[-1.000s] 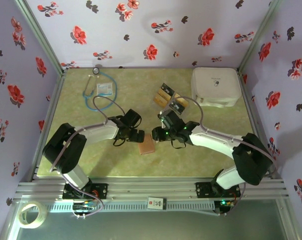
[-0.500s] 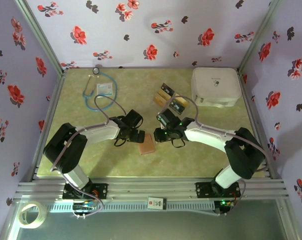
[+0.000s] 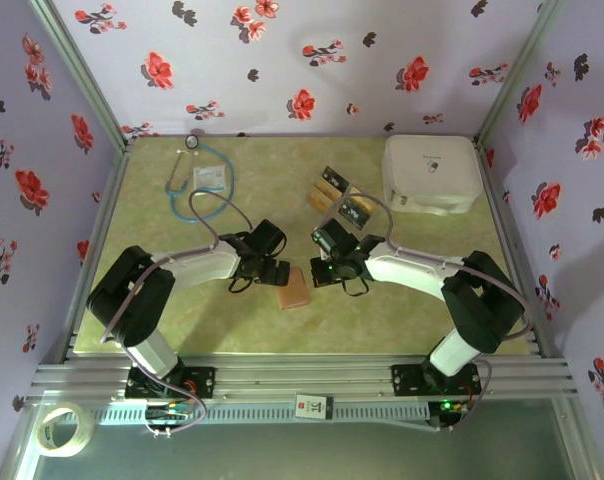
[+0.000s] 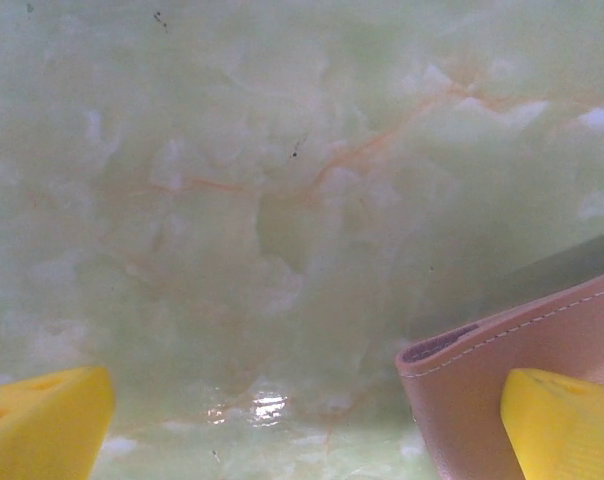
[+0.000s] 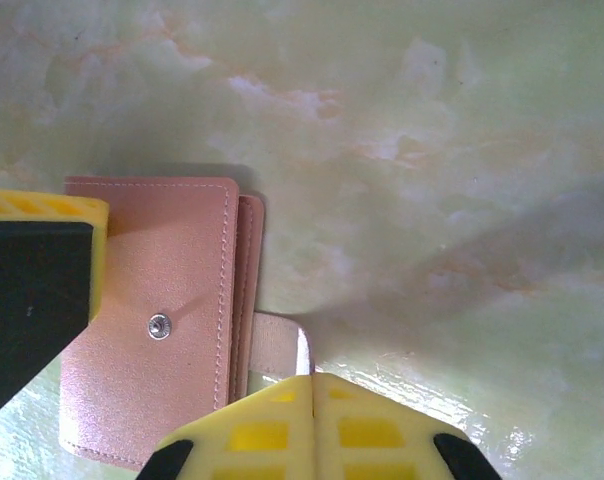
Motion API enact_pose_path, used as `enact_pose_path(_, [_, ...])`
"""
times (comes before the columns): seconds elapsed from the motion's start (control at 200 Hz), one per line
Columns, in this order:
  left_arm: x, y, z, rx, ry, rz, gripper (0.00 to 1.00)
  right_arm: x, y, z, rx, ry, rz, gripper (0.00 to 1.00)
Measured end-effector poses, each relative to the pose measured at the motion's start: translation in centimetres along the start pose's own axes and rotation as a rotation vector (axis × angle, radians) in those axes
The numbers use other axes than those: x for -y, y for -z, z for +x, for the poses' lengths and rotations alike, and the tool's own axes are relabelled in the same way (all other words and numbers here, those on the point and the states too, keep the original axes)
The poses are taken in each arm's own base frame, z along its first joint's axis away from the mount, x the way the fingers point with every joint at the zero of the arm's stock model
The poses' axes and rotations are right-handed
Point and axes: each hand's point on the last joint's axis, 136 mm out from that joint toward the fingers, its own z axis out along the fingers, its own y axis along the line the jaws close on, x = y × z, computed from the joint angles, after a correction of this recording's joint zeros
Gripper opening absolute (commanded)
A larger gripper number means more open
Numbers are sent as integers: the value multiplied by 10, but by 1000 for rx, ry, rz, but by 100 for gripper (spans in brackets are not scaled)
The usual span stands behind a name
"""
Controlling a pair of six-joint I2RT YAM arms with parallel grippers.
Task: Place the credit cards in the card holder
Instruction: Close the button on the card holder.
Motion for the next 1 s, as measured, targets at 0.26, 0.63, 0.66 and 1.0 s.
enact_pose_path(0.26, [0,0,0,0,0,0,100,-3,0,0,0,-1,-15,2])
enact_pose_path(0.63, [0,0,0,0,-1,0,100,-3,-1,-1,4,-7,-26,0])
enact_pose_path(0.66, [0,0,0,0,-1,0,100,-3,-1,-1,4,-10,-31,0])
enact_pose_path(1.0, [1,0,0,1,-6,-2,100,-28,1,-7,14,-55,-163,0])
